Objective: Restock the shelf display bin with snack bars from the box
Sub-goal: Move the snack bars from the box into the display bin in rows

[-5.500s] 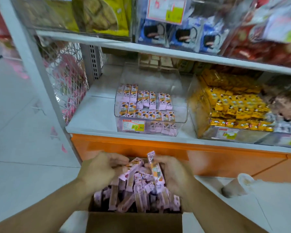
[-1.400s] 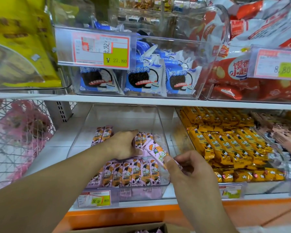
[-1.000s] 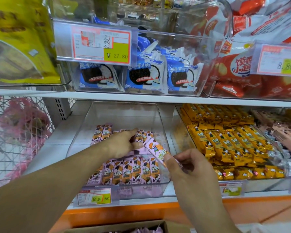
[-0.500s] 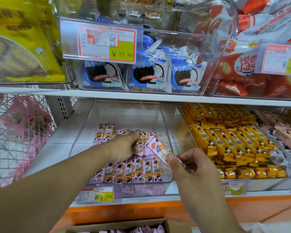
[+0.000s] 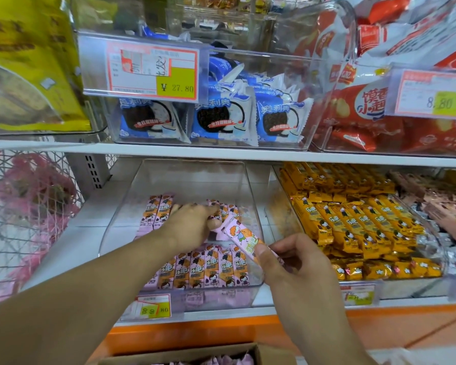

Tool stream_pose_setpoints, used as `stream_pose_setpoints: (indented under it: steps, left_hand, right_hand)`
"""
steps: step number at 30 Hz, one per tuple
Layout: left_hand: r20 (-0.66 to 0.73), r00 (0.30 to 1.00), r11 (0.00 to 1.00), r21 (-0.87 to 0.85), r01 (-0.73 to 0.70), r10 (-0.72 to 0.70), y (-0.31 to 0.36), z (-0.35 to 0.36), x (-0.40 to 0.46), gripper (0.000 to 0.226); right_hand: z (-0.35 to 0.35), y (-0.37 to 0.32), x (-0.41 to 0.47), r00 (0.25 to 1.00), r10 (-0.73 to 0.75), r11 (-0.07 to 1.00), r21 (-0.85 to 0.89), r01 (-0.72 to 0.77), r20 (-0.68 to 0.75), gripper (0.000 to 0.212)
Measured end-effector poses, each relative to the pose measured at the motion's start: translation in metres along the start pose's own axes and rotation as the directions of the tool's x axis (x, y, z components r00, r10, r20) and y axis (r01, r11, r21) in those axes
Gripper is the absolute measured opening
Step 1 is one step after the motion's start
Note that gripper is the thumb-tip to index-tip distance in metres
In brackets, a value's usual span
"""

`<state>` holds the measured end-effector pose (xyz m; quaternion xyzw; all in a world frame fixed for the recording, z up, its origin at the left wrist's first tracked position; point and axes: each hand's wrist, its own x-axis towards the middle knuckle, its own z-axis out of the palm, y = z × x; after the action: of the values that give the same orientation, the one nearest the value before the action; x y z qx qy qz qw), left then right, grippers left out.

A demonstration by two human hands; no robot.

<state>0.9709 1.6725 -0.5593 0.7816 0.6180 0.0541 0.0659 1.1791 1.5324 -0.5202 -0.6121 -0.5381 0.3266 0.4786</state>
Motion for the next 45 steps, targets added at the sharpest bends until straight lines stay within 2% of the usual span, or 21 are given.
stream_pose_setpoints:
  steps: [4,7,12,18,21,25,28,34,45]
  left_hand:
    - [-0.056,0.998,0.999,-0.050,-0.003,0.001,0.007,-0.005,-0.007,0.033]
    - [-0.054,0.999,1.000,0.020,-0.005,0.006,0.006,-0.003,-0.010,0.038]
    - [0.026,1.000,0.991,0.131,-0.013,0.010,-0.001,0.004,-0.014,0.060]
    - [0.026,0.999,0.980,0.198,-0.024,0.019,0.001,0.005,-0.008,0.068]
    - [0.020,1.000,0.969,0.246,-0.021,0.017,0.003,0.005,-0.003,0.062]
    - [0.002,1.000,0.987,0.158,-0.005,0.005,0.008,0.003,-0.007,0.052]
    - [0.025,1.000,0.993,0.119,-0.002,-0.001,0.004,0.006,-0.009,0.053]
    - [0.095,0.994,0.974,0.215,-0.070,0.050,-0.006,0.009,-0.010,0.064]
    - [0.114,0.993,0.969,0.245,-0.038,0.011,-0.003,0.003,-0.003,0.062]
  right_hand:
    - [0.000,-0.001,0.000,1.000,0.015,1.000,0.024,-0.015,0.002,0.022]
    - [-0.001,-0.003,-0.001,1.000,0.019,1.000,0.024,-0.020,0.003,0.022]
    - [0.000,-0.005,-0.002,1.000,0.023,0.999,0.025,-0.023,0.004,0.022]
    - [0.000,-0.002,0.000,1.000,0.015,1.000,0.009,-0.015,-0.003,0.021]
    - [0.001,0.000,0.000,1.000,0.003,1.000,-0.005,-0.003,-0.008,0.022]
    - [0.000,0.000,0.000,1.000,-0.011,1.000,-0.009,0.011,0.000,0.023]
    - [-0.001,-0.002,-0.001,1.000,-0.017,1.000,-0.020,0.017,-0.002,0.023]
    - [-0.001,-0.004,-0.003,1.000,-0.004,1.000,-0.006,0.004,0.004,0.022]
    - [-0.002,0.001,0.000,1.000,0.017,0.999,0.031,-0.018,0.017,0.021]
